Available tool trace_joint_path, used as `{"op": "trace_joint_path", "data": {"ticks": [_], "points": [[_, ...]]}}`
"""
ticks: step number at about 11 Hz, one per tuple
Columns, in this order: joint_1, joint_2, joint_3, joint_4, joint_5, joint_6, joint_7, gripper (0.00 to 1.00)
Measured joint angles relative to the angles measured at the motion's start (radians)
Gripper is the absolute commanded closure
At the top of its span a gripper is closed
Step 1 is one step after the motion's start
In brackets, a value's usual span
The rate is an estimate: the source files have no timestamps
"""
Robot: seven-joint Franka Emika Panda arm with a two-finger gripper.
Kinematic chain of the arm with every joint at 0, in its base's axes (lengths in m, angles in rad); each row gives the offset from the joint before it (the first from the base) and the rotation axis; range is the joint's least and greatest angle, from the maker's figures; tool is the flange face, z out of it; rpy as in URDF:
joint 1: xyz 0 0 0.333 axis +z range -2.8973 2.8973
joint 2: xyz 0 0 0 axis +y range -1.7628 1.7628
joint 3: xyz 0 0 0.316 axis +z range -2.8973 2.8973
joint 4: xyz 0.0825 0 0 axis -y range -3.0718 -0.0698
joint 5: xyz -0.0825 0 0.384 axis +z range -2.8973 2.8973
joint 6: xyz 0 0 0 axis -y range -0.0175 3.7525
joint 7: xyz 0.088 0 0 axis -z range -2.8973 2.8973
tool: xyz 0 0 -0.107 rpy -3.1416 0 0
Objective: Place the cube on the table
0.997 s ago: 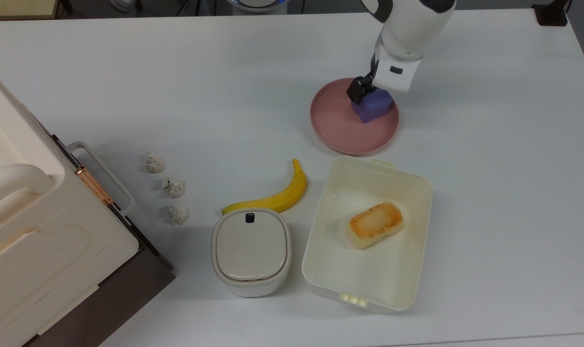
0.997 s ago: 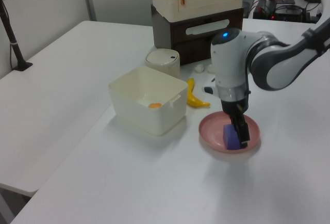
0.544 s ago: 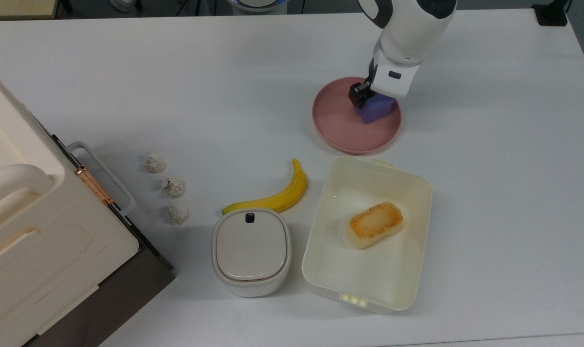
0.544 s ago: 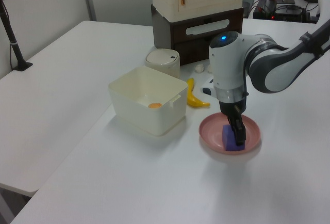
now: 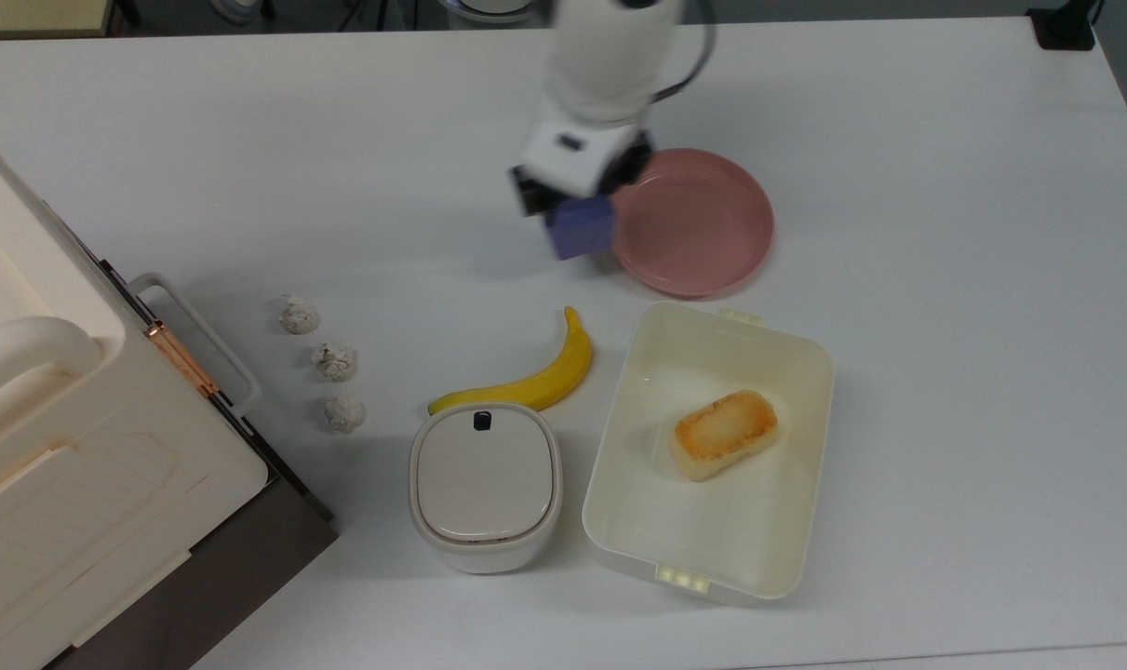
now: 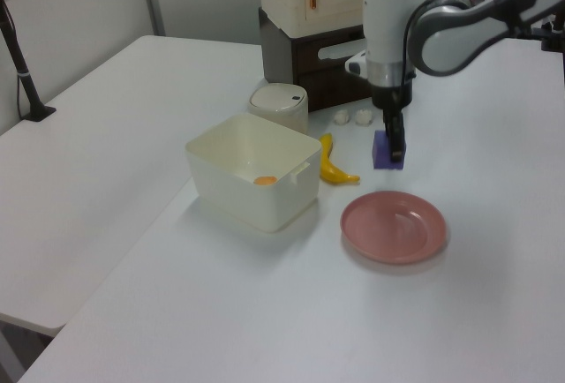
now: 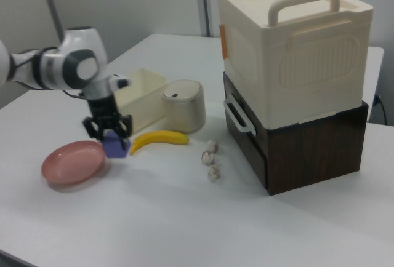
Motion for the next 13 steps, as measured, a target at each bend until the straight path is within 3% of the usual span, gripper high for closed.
{"op": "trace_joint_path", "data": {"ticks": [1,2,5,9,11,13], "points": [[-0.044,0.02,-0.016,-0.004,0.0,0.001,-0.034,0.24],[-0.083,0.049,-0.018,-0.005,0.0,0.008,-0.051,0.0],[-0.11,0.093,-0.018,0.006,0.0,0.039,-0.045,0.0],[-0.135,0.002,-0.017,0.161,0.0,-0.057,0.185,0.0],[-0.228,-0.054,0.019,0.215,0.0,-0.156,0.202,0.0],[-0.333,-0.113,0.097,0.243,0.0,-0.284,0.202,0.0]]}}
